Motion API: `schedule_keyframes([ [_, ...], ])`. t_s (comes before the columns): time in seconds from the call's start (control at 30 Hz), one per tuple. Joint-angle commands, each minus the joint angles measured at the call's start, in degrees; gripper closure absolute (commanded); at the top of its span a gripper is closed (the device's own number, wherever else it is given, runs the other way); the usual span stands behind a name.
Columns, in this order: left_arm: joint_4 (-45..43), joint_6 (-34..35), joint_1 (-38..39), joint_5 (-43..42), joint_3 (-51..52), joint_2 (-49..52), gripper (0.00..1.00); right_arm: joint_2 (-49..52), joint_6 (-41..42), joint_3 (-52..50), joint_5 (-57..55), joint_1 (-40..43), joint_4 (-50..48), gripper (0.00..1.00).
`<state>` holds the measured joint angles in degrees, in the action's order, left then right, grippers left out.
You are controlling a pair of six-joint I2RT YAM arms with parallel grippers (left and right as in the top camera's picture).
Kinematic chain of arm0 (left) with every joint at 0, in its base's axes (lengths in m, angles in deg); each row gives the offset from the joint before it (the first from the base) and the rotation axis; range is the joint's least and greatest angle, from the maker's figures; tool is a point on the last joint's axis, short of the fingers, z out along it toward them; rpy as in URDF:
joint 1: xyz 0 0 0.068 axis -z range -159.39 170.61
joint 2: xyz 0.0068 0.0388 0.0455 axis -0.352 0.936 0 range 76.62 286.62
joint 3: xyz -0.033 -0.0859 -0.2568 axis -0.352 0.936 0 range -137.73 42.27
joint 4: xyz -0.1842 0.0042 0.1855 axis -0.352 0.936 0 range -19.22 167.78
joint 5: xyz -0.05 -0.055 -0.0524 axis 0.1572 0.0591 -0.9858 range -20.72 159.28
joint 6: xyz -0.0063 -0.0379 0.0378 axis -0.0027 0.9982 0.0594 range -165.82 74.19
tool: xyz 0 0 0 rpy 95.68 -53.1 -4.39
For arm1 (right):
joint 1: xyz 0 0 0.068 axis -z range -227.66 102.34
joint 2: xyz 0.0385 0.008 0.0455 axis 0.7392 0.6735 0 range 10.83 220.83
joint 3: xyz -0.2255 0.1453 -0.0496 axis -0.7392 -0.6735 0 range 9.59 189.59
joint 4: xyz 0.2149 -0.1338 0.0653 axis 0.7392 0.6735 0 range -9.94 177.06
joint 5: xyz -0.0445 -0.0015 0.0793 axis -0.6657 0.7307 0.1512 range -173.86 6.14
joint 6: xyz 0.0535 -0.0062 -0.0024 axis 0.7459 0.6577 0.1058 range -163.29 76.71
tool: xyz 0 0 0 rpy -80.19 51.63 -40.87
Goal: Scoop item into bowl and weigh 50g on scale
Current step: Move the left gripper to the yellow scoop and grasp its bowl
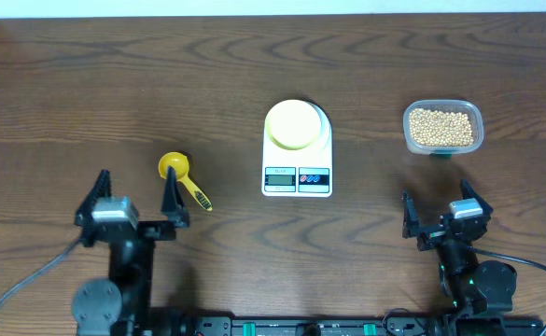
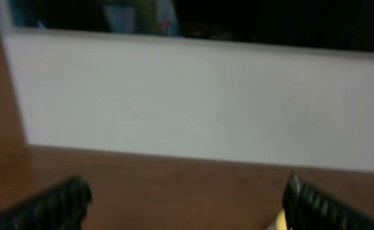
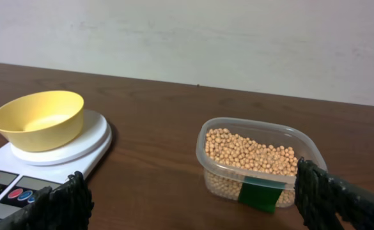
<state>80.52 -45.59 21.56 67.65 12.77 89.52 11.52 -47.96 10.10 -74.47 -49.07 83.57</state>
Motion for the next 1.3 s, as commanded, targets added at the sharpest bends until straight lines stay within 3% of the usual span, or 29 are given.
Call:
schedule_keyframes([
  [0.0, 10.8, 0.5, -0.2, 4.3, -13.9, 8.9, 0.02, -0.1, -0.5, -0.2, 0.0, -0.5, 0.1, 0.01],
  [0.3, 41.9, 9.1, -0.3, 5.3, -43.9, 29.2, 0.02, -0.1, -0.5, -0.2, 0.0, -0.5, 0.1, 0.01],
  [0.5, 58.7, 9.1, -0.3, 2.7, -46.9, 37.5, 0.02, -0.1, -0.5, -0.2, 0.0, -0.5, 0.1, 0.01],
  [0.93, 58.8, 10.4, -0.3, -13.4, -46.4, 52.2, 0.02, -0.1, -0.5, -0.2, 0.0, -0.5, 0.1, 0.01],
  [1.17, 52.7, 10.0, -0.3, -10.8, -46.4, 60.0, 0.02, -0.1, -0.5, -0.2, 0.0, -0.5, 0.1, 0.01],
  [1.23, 52.6, 16.3, -0.3, -4.3, -46.4, 62.4, 0.01, -0.1, -0.5, -0.2, 0.0, -0.5, 0.1, 0.01],
  [1.27, 53.2, 22.1, -0.3, 0.9, -46.4, 63.4, 0.07, -0.1, -0.5, -0.2, 0.0, -0.5, 0.1, 0.01],
])
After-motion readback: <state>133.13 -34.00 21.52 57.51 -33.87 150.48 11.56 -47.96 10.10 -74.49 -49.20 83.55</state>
